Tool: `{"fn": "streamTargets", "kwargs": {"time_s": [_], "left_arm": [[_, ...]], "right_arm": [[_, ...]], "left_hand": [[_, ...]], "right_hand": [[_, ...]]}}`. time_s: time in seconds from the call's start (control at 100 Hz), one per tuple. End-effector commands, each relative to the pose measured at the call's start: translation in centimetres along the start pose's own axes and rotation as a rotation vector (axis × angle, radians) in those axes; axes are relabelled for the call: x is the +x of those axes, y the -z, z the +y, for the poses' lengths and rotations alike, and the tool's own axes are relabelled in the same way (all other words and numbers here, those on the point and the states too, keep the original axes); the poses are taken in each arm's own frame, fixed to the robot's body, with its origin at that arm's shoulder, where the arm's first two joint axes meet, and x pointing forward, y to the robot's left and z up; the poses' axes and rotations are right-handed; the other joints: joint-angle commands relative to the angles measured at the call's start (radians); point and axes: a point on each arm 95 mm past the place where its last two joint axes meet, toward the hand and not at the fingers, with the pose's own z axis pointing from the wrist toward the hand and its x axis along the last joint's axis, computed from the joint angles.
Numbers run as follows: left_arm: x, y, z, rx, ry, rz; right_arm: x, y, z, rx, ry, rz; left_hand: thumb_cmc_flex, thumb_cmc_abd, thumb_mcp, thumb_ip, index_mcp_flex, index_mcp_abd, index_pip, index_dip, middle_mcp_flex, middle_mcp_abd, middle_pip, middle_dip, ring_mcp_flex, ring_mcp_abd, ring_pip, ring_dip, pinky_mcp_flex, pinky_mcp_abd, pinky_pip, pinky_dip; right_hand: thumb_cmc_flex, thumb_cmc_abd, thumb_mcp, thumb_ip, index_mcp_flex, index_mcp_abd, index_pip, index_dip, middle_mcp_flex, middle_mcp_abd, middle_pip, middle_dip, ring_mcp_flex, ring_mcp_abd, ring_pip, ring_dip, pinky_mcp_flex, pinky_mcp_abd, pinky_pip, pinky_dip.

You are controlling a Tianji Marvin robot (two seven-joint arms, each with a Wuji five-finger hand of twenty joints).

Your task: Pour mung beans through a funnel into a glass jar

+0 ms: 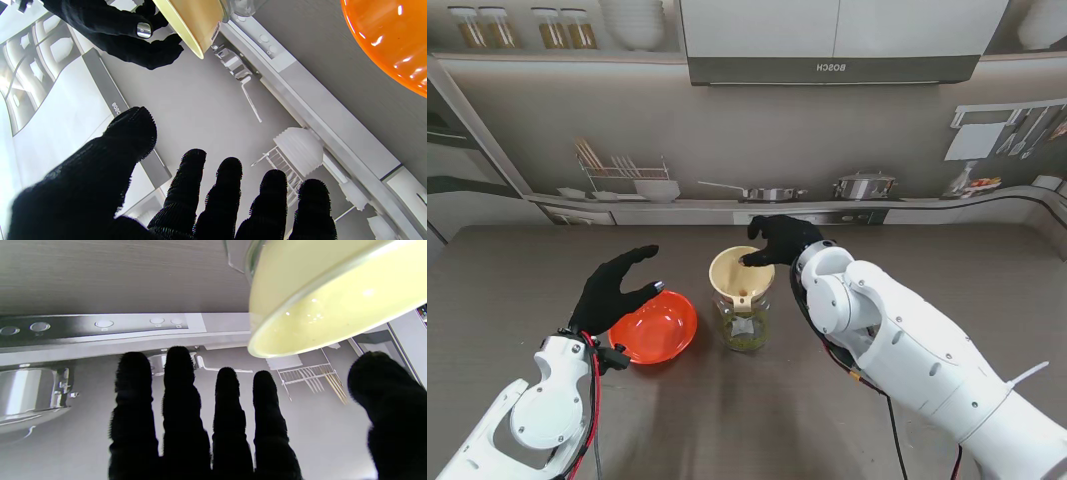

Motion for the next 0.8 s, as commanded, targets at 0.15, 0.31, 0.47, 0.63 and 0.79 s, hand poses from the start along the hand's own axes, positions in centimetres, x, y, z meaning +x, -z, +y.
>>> {"fn": "streamTargets", "kwargs": {"time_s": [0.15,0.31,0.47,0.63,0.79], "left_arm": [[0.2,0.2,0.1,-0.009,0.012,-0.003],[0.2,0.2,0.1,-0.014,0.013,-0.004],[0.2,0.2,0.2,-0.023,0.017,-0.005],[0.2,0.2,0.2,-0.023,0.020,-0.006],[0.2,0.2,0.2,-0.015,0.024,-0.009]], "right_arm": [[-0.1,-1.3,0.2,0.064,0.043,-0.027],[-0.1,-2.1,-0.2,0.112,0.076,-0.037],[0.0,-2.8,-0.7,0.156,0.098,-0.041],[0.2,-3.4,-0.9,0.189,0.102,-0.031],[0.4,-4.0,-1.0,0.225,0.119,-0.017]], "left_hand": [[0.012,0.021,-0.022,0.026,-0.014,-0.020,-0.013,-0.005,0.003,-0.015,-0.002,-0.003,-0.007,-0.019,-0.021,-0.008,-0.005,-0.037,-0.034,0.020],[0.014,0.025,-0.025,0.027,-0.013,-0.019,-0.012,-0.004,0.006,-0.012,-0.002,-0.001,-0.005,-0.016,-0.021,-0.007,-0.004,-0.035,-0.034,0.021],[0.017,0.030,-0.028,0.028,-0.012,-0.016,-0.012,-0.004,0.010,-0.009,-0.002,0.000,-0.001,-0.014,-0.019,-0.006,-0.003,-0.034,-0.034,0.022],[0.018,0.034,-0.032,0.028,-0.010,-0.016,-0.012,-0.004,0.013,-0.007,-0.002,0.002,0.005,-0.012,-0.017,-0.004,-0.001,-0.033,-0.033,0.023],[0.020,0.041,-0.035,0.029,-0.007,-0.014,-0.011,-0.004,0.018,-0.005,-0.001,0.003,0.007,-0.010,-0.017,-0.003,0.001,-0.031,-0.033,0.023]], "right_hand": [[-0.023,0.010,-0.030,0.032,-0.048,0.026,0.012,-0.001,-0.021,0.018,0.027,0.017,0.035,0.009,0.015,0.014,0.019,-0.022,0.047,0.007],[-0.007,-0.019,-0.030,0.031,-0.060,0.058,0.027,0.002,-0.013,0.023,0.069,0.045,0.071,0.000,0.061,0.039,0.049,-0.033,0.092,0.010],[0.014,-0.103,0.044,0.017,-0.038,0.121,0.076,0.001,0.037,0.031,0.147,0.104,0.136,-0.020,0.158,0.091,0.103,-0.051,0.170,0.014],[0.012,-0.193,0.192,-0.007,0.032,0.162,0.172,0.017,0.167,0.007,0.250,0.186,0.252,-0.070,0.305,0.159,0.183,-0.086,0.277,0.016],[0.035,-0.240,0.271,-0.012,0.144,0.152,0.255,0.039,0.301,-0.026,0.318,0.247,0.356,-0.114,0.414,0.207,0.259,-0.110,0.360,0.015]]}}
